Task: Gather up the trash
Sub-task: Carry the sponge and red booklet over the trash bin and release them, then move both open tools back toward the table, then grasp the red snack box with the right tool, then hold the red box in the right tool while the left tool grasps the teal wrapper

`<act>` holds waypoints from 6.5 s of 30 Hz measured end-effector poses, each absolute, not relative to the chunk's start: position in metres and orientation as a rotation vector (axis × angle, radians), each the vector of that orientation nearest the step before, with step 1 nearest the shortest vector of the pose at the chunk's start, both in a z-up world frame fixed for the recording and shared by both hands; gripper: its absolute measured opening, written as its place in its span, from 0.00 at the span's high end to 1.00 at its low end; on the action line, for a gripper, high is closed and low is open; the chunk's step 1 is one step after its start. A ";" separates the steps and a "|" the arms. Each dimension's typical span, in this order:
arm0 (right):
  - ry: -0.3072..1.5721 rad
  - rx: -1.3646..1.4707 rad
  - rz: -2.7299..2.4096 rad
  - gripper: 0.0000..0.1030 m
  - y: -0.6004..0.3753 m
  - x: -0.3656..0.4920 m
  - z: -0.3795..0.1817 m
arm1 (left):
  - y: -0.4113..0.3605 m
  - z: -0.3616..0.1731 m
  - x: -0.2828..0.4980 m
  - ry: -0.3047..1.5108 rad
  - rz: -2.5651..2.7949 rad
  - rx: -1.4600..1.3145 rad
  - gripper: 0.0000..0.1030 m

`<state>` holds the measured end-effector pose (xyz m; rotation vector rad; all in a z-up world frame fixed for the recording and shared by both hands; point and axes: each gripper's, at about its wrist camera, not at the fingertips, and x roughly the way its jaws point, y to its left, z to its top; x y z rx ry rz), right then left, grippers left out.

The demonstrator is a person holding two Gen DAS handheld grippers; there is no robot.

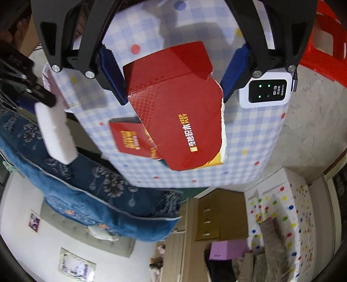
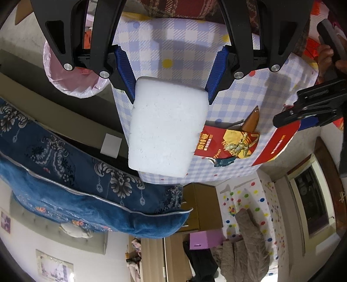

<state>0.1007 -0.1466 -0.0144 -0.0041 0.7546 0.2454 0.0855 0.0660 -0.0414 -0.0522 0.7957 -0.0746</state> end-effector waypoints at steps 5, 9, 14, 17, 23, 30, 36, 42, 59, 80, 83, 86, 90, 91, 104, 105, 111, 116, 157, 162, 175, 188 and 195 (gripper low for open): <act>0.744 -0.001 0.228 0.40 -0.157 0.094 -0.011 | 0.039 -0.031 0.072 0.758 -0.148 -0.002 0.21; 0.740 0.007 0.186 0.40 -0.175 0.085 -0.009 | 0.009 -0.029 0.066 0.738 -0.232 0.036 0.21; 0.757 0.014 0.115 0.40 -0.208 0.071 -0.014 | -0.033 -0.039 0.065 0.743 -0.342 0.075 0.21; 0.775 0.021 0.067 0.40 -0.232 0.062 -0.020 | -0.059 -0.044 0.070 0.748 -0.410 0.097 0.21; 0.809 0.056 -0.035 0.39 -0.279 0.048 -0.035 | -0.118 -0.053 0.081 0.759 -0.512 0.163 0.21; 0.861 0.095 -0.097 0.37 -0.318 0.050 -0.060 | -0.173 -0.064 0.093 0.778 -0.614 0.204 0.21; 0.898 0.115 -0.125 0.22 -0.339 0.071 -0.086 | -0.201 -0.077 0.109 0.807 -0.644 0.220 0.21; 0.902 0.168 -0.183 0.22 -0.370 0.071 -0.096 | -0.234 -0.095 0.121 0.844 -0.698 0.246 0.21; 0.799 0.302 -0.246 0.22 -0.401 0.042 -0.063 | -0.221 -0.089 0.117 0.831 -0.638 0.251 0.07; 0.778 0.070 0.074 0.22 -0.235 0.054 -0.015 | -0.029 -0.051 0.064 0.789 -0.285 0.114 0.07; 0.783 0.017 0.132 0.22 -0.205 0.063 -0.014 | 0.000 -0.047 0.061 0.780 -0.222 0.104 0.07; 0.789 -0.021 0.188 0.22 -0.178 0.074 -0.014 | 0.028 -0.043 0.062 0.770 -0.159 0.087 0.07; 0.802 -0.056 0.254 0.22 -0.145 0.093 -0.017 | 0.066 -0.039 0.067 0.765 -0.071 0.055 0.07; 0.804 -0.063 0.265 0.22 -0.139 0.096 -0.018 | 0.077 -0.039 0.069 0.766 -0.046 0.041 0.07; 0.807 -0.103 0.361 0.41 -0.084 0.179 -0.026 | 0.125 -0.044 0.116 0.782 0.067 0.009 0.07; 0.812 -0.109 0.364 0.51 -0.079 0.188 -0.028 | 0.126 -0.045 0.121 0.784 0.071 0.010 0.07; 0.841 -0.137 0.370 0.75 -0.064 0.246 -0.043 | 0.137 -0.054 0.153 0.811 0.100 0.016 0.07; 0.873 -0.143 0.338 0.76 -0.061 0.291 -0.054 | 0.141 -0.057 0.168 0.818 0.103 0.011 0.07; 0.933 -0.414 0.555 0.15 0.009 0.168 -0.065 | 0.163 -0.060 0.081 0.828 0.140 -0.059 0.07; 0.923 -0.420 0.535 0.16 0.011 0.175 -0.073 | 0.161 -0.063 0.082 0.834 0.133 -0.061 0.07; 0.783 -0.269 0.667 0.29 -0.011 0.139 -0.031 | 0.160 -0.055 0.077 0.820 0.158 -0.046 0.07; 0.571 -0.123 0.492 0.29 -0.087 0.120 0.036 | 0.124 -0.044 0.090 0.810 0.107 0.027 0.07; 0.596 -0.110 0.396 0.28 -0.115 0.139 0.021 | 0.098 -0.041 0.133 0.810 0.038 0.009 0.12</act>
